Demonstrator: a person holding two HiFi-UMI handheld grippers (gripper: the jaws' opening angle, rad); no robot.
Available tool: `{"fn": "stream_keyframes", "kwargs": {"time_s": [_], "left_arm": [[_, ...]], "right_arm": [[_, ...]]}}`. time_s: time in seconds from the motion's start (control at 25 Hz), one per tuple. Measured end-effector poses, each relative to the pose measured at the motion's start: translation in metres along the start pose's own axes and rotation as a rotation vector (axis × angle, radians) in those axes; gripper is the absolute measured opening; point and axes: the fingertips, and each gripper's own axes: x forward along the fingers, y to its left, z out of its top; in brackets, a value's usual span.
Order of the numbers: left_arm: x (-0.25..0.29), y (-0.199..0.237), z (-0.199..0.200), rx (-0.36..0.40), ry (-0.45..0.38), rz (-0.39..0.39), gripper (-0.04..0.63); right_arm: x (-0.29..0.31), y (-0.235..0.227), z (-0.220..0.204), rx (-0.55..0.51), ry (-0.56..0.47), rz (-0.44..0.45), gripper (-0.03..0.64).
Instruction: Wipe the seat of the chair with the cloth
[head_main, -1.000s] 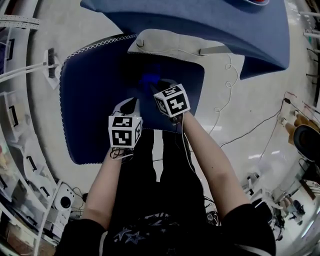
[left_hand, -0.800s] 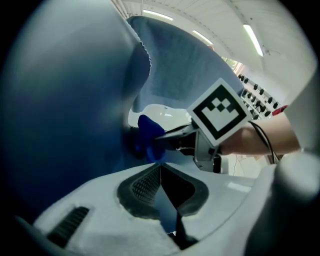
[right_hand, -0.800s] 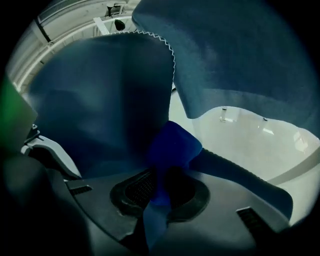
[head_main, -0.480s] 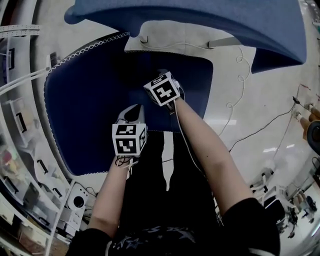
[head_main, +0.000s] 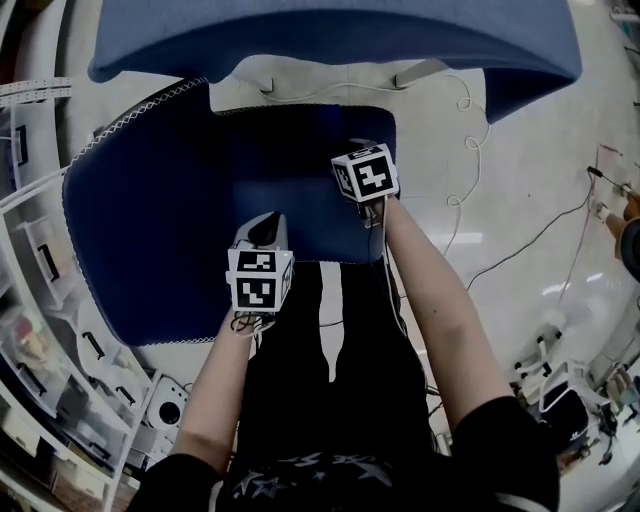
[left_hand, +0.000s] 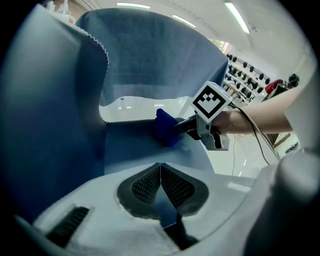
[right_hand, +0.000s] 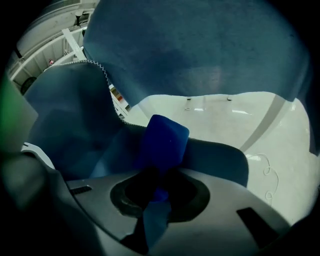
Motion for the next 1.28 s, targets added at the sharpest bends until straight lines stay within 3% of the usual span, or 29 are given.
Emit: {"fn": "stream_keyframes", "kwargs": {"time_s": [0.36, 0.6, 0.92, 1.28], "left_arm": [[0.011, -0.071, 0.015, -0.009, -0.046, 0.013, 0.021], [0.006, -0.078, 0.002, -0.128, -0.080, 0.090, 0.020], [-0.017, -0.036, -0.031, -0.249, -0.096, 0.182, 0.020], [-0.028, -0.007, -0.071, -0.330, -0.097, 0.159, 0.021]], "right_arm": [[-0.055, -0.089, -0.041, 0.082, -0.016, -0.066, 0.057], [-0.071, -0.104, -0.062, 0.064, -0.007, -0.029, 0.057], [-0.075, -0.062, -0.057, -0.041, -0.008, 0.023, 0.056], [-0.044, 0.056, -0.057, -0.150, 0.003, 0.169, 0.056]]}}
